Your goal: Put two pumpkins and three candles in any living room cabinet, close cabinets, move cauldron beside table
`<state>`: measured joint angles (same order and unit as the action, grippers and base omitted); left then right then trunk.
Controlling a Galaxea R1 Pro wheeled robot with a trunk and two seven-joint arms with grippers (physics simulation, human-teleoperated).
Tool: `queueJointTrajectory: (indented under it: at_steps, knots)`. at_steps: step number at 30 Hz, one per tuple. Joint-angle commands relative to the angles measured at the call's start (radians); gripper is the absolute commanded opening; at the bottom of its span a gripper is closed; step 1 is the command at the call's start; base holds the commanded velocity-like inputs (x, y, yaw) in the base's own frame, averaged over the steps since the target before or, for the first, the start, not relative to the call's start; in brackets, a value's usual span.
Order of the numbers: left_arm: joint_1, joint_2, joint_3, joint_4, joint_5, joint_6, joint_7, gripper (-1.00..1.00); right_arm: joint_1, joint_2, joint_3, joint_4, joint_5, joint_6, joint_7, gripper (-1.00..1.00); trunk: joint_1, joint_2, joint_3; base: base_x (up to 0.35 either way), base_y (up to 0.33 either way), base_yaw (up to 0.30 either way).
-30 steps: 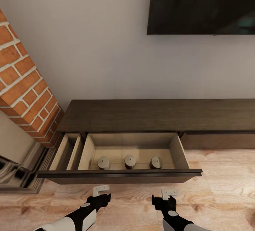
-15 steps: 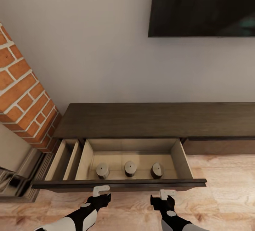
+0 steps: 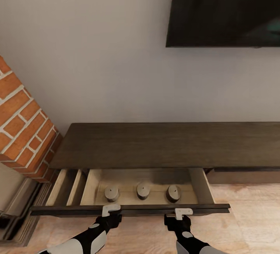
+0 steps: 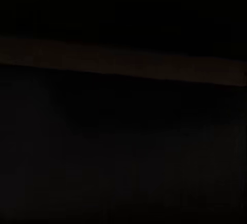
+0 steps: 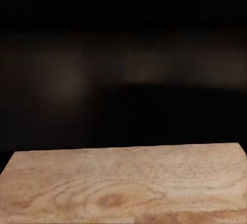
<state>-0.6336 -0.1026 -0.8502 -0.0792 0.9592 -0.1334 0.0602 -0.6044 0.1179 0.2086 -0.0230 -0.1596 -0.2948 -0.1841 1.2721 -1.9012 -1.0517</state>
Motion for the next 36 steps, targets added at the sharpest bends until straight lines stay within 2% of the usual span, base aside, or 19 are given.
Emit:
queueJointTrajectory:
  at_steps: [1, 8, 12, 28, 31, 36]
  knots:
    - [0.000, 0.000, 0.008, -0.001, -0.002, 0.000, 0.000, 1.00, 0.000, 0.000, 0.000, 0.000, 0.000, 0.000, 0.000, 1.00, 0.000, 0.000, 0.000, 0.329, 0.000, 0.000]
    - [0.000, 0.000, 0.008, 0.000, -0.002, 0.000, 0.000, 1.00, 0.000, 0.002, 0.001, -0.001, 0.001, -0.001, 0.000, 1.00, 0.000, 0.000, 0.000, 0.329, 0.000, 0.000]
    - [0.000, 0.000, 0.008, 0.001, -0.002, 0.000, 0.000, 1.00, -0.001, 0.014, 0.003, -0.004, 0.002, 0.000, 0.000, 1.00, 0.000, 0.000, 0.000, 0.329, 0.000, 0.000]
    - [0.000, 0.000, 0.008, 0.001, -0.002, 0.000, 0.000, 1.00, -0.002, 0.016, 0.003, -0.005, 0.002, -0.001, 0.000, 1.00, 0.000, 0.000, 0.000, 0.325, 0.000, 0.000]
    - [0.000, 0.000, 0.008, 0.002, -0.002, -0.001, 0.000, 1.00, -0.002, 0.016, 0.003, -0.005, 0.002, -0.001, 0.000, 1.00, 0.000, 0.000, 0.000, 0.050, 0.000, 0.000]
    - [0.000, 0.000, 0.008, 0.001, -0.002, -0.002, 0.000, 1.00, -0.002, 0.016, 0.003, -0.005, 0.002, -0.001, 0.007, 1.00, 0.000, 0.000, 0.000, -0.309, 0.000, 0.000]
